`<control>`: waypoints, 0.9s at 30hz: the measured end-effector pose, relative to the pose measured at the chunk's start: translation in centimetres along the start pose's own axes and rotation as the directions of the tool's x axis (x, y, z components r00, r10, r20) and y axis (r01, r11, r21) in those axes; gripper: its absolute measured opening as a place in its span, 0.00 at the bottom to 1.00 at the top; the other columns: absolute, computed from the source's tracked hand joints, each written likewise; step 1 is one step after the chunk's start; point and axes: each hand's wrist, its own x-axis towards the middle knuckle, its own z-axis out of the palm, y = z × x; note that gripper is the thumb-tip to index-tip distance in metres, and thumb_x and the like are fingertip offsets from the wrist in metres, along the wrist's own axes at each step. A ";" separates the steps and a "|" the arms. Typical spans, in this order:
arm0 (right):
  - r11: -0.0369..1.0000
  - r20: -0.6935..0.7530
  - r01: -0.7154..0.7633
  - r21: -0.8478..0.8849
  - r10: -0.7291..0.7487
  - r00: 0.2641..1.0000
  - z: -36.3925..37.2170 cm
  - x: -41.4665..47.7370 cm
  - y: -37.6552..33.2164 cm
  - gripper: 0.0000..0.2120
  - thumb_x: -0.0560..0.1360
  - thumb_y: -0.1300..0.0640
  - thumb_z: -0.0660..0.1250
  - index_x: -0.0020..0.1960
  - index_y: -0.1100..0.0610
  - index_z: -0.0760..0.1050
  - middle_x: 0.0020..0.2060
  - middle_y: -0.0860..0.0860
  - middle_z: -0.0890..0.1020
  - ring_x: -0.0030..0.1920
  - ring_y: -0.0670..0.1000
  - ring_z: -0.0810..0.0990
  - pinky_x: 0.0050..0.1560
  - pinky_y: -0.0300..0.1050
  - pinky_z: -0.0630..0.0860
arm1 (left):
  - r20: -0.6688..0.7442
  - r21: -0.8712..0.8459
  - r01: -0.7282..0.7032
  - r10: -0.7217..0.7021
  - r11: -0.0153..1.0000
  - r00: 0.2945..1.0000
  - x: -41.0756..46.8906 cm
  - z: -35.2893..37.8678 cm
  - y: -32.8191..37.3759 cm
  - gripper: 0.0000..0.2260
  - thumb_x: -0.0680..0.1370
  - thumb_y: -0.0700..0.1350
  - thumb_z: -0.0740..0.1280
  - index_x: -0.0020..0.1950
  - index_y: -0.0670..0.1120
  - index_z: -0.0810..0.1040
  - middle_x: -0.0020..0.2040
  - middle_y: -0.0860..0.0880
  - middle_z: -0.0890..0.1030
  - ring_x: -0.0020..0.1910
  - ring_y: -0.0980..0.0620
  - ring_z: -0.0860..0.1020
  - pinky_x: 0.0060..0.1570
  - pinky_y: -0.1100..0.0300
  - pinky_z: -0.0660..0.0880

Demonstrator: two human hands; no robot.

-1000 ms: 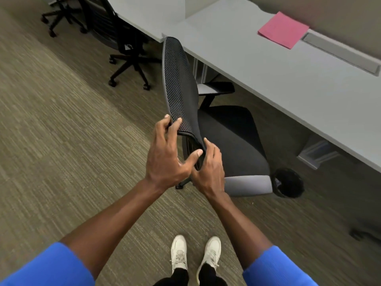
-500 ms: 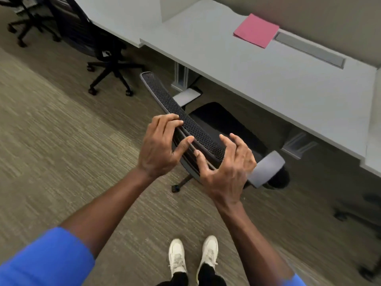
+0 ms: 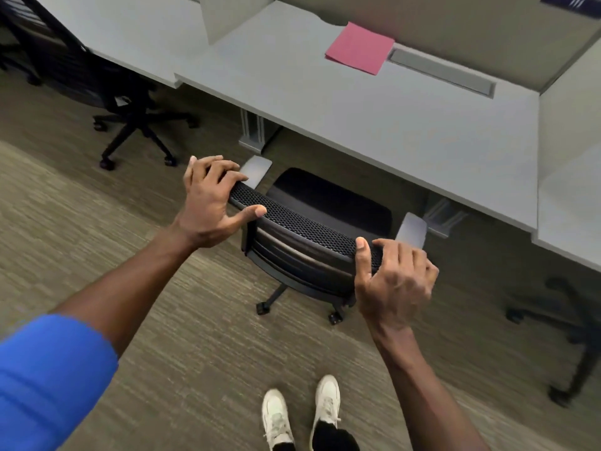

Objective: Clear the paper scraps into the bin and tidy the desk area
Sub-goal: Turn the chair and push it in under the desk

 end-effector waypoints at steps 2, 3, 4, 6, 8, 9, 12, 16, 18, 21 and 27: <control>1.000 -0.003 -0.009 -0.008 0.009 1.000 0.4 1.0 0.7 0.23 0.84 0.36 0.59 0.50 0.52 0.84 0.45 0.51 0.86 0.50 0.57 0.81 0.56 0.56 0.72 | -0.040 -0.012 0.008 -0.009 1.000 0.999 0.1 0.6 0.8 0.34 0.74 0.76 0.61 0.64 0.49 0.80 0.65 0.49 0.77 0.74 0.43 0.68 0.77 0.32 0.55; 1.000 -0.007 -0.011 -0.009 0.011 1.000 0.7 1.5 0.9 0.23 0.84 0.37 0.59 0.50 0.52 0.84 0.44 0.51 0.86 0.49 0.57 0.81 0.55 0.56 0.72 | -0.054 -0.018 0.009 -0.010 1.000 0.998 0.3 0.9 1.0 0.34 0.74 0.76 0.61 0.63 0.49 0.80 0.64 0.49 0.77 0.72 0.43 0.68 0.78 0.33 0.55; 1.000 -0.012 -0.011 -0.009 0.010 1.000 0.9 1.9 1.1 0.22 0.84 0.38 0.60 0.49 0.52 0.84 0.44 0.52 0.86 0.49 0.57 0.81 0.55 0.57 0.72 | -0.064 -0.022 0.009 -0.010 1.000 0.998 0.6 1.1 1.0 0.34 0.74 0.76 0.61 0.62 0.49 0.80 0.63 0.49 0.78 0.71 0.43 0.69 0.78 0.33 0.54; 1.000 -0.018 -0.007 -0.010 0.007 1.000 1.4 2.8 1.5 0.21 0.84 0.39 0.60 0.49 0.52 0.84 0.43 0.52 0.86 0.48 0.57 0.81 0.55 0.57 0.72 | -0.067 -0.024 0.002 -0.003 1.000 0.998 1.5 1.4 1.1 0.34 0.74 0.77 0.60 0.62 0.49 0.80 0.62 0.49 0.78 0.70 0.43 0.70 0.79 0.35 0.54; 1.000 -0.016 -0.007 -0.019 0.007 1.000 1.9 3.5 2.0 0.21 0.84 0.40 0.59 0.49 0.53 0.84 0.43 0.52 0.86 0.48 0.57 0.81 0.55 0.56 0.72 | -0.050 -0.025 -0.006 0.005 1.000 0.999 2.5 1.7 1.3 0.35 0.74 0.77 0.59 0.62 0.50 0.79 0.61 0.49 0.77 0.70 0.44 0.70 0.79 0.36 0.53; 1.000 -0.016 -0.007 -0.020 0.006 1.000 2.2 3.8 2.1 0.22 0.84 0.39 0.59 0.49 0.53 0.84 0.44 0.52 0.86 0.48 0.57 0.81 0.54 0.55 0.72 | -0.043 -0.022 -0.006 0.005 1.000 0.999 2.9 1.8 1.3 0.35 0.74 0.78 0.59 0.63 0.50 0.79 0.61 0.50 0.77 0.70 0.44 0.70 0.80 0.36 0.53; 1.000 -0.029 -0.002 -0.001 0.002 1.000 3.2 5.1 2.4 0.21 0.83 0.39 0.60 0.49 0.53 0.85 0.44 0.52 0.86 0.48 0.56 0.81 0.54 0.55 0.72 | -0.028 0.003 -0.011 0.011 1.000 1.000 4.2 2.4 1.3 0.35 0.74 0.78 0.58 0.64 0.51 0.79 0.62 0.50 0.77 0.70 0.44 0.70 0.80 0.35 0.54; 1.000 -0.051 0.006 0.013 -0.005 0.999 5.0 8.1 3.3 0.21 0.83 0.39 0.62 0.48 0.53 0.85 0.43 0.52 0.86 0.48 0.56 0.82 0.54 0.55 0.72 | 0.000 0.031 -0.022 0.022 0.999 1.000 6.7 3.5 1.7 0.35 0.75 0.78 0.56 0.64 0.51 0.78 0.62 0.50 0.77 0.71 0.45 0.70 0.79 0.36 0.55; 1.000 -0.053 0.006 0.013 -0.005 0.999 5.8 9.8 3.9 0.21 0.83 0.38 0.62 0.47 0.53 0.85 0.43 0.52 0.86 0.49 0.56 0.82 0.55 0.55 0.71 | 0.011 0.039 -0.022 0.021 0.999 1.000 8.4 4.3 2.0 0.36 0.75 0.78 0.55 0.64 0.51 0.78 0.63 0.50 0.77 0.71 0.45 0.70 0.79 0.36 0.55; 1.000 -0.052 0.004 0.011 -0.003 0.999 7.2 11.9 5.1 0.22 0.83 0.37 0.61 0.48 0.53 0.84 0.43 0.52 0.86 0.49 0.56 0.82 0.56 0.55 0.71 | 0.013 0.054 -0.022 0.022 0.998 1.000 10.7 5.7 2.7 0.36 0.75 0.79 0.53 0.63 0.50 0.78 0.62 0.49 0.77 0.70 0.44 0.70 0.78 0.37 0.58; 1.000 -0.061 0.011 0.010 -0.011 0.998 10.0 16.5 7.0 0.23 0.83 0.36 0.61 0.48 0.52 0.84 0.43 0.51 0.86 0.48 0.56 0.81 0.55 0.54 0.71 | -0.026 0.081 -0.029 0.031 0.996 0.999 15.4 8.6 3.3 0.34 0.76 0.77 0.56 0.62 0.50 0.79 0.62 0.50 0.78 0.69 0.45 0.71 0.74 0.40 0.62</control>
